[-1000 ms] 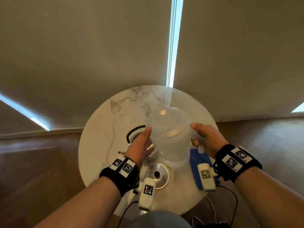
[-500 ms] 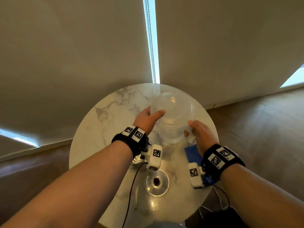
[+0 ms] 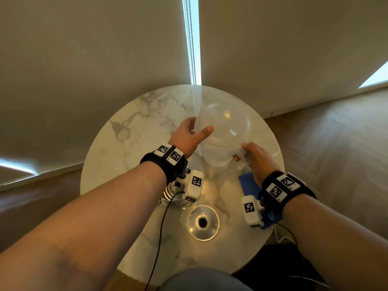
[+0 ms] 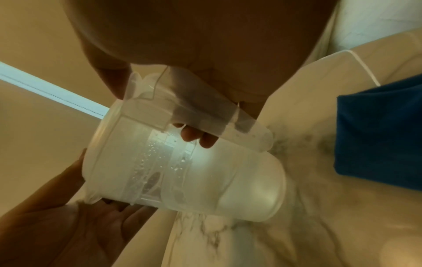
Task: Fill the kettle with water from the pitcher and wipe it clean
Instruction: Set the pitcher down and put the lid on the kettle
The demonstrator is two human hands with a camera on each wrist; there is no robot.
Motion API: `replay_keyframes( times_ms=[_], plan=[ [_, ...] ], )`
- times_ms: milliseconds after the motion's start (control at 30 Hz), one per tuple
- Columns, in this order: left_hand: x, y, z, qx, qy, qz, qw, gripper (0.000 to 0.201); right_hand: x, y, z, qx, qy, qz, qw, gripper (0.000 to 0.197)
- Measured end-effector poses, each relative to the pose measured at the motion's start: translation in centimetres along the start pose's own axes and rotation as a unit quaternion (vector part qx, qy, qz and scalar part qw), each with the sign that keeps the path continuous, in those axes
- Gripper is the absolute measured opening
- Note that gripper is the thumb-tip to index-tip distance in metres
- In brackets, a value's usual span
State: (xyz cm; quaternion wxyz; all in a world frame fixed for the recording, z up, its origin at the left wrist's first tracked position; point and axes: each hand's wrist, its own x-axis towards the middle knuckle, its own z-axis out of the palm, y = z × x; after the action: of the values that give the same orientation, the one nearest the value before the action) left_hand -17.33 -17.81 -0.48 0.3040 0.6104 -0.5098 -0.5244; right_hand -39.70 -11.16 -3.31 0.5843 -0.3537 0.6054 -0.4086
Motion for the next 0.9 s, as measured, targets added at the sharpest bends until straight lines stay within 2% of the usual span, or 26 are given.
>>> replay_keyframes(
  times_ms=[67, 133, 233, 300, 367, 433, 500, 567, 667, 733, 900],
  plan=[
    [-0.1, 0.0, 0.0, 0.03, -0.003, 0.003, 1.0, 0.103, -0.5, -0.6, 0.0, -0.067, 0.015, -0.001, 0.998, 0.046],
    [-0.6, 0.0, 0.0, 0.056, 0.004, 0.013, 0.998, 0.095, -1.3, -0.9, 0.0, -0.164, 0.046, -0.032, 0.985, 0.046],
    [-2.5, -0.9, 0.1, 0.073, 0.03, 0.028, 0.996, 0.082, -3.7, -0.9, -0.3, -0.279, 0.146, -0.111, 0.943, 0.04],
    [-4.8, -2.3, -0.2, 0.095, 0.042, 0.033, 0.994, 0.076, -6.0, -0.7, -0.5, -0.332, 0.156, -0.195, 0.91, 0.041],
    [-7.6, -4.6, -0.8, 0.151, 0.054, 0.036, 0.986, 0.062, -7.9, 0.1, -0.1, -0.388, 0.078, -0.259, 0.881, 0.025],
    [-10.6, -6.9, -1.3, 0.216, 0.057, 0.05, 0.973, 0.044, -9.1, 2.1, 1.3, -0.442, -0.058, -0.244, 0.861, 0.01],
    [-13.6, -8.9, -1.8, 0.267, 0.057, 0.06, 0.96, 0.034, -9.6, 4.9, 3.1, -0.502, -0.18, -0.202, 0.822, 0.016],
    [-16.6, -10.5, -2.0, 0.305, 0.061, 0.032, 0.95, 0.027, -9.7, 7.9, 5.0, -0.557, -0.25, -0.173, 0.773, 0.026],
    [-20.1, -13.4, -2.3, 0.348, 0.047, -0.016, 0.936, 0.029, -9.9, 11.1, 7.4, -0.595, -0.289, -0.16, 0.733, 0.036],
    [-21.7, -14.9, -2.8, 0.36, 0.028, -0.039, 0.932, 0.032, -9.7, 12.6, 8.3, -0.619, -0.287, -0.165, 0.712, 0.037],
    [-22.4, -16.5, -4.9, 0.354, 0.025, -0.049, 0.934, 0.032, -9.7, 11.7, 8.7, -0.62, -0.274, -0.146, 0.721, 0.026]
  ],
)
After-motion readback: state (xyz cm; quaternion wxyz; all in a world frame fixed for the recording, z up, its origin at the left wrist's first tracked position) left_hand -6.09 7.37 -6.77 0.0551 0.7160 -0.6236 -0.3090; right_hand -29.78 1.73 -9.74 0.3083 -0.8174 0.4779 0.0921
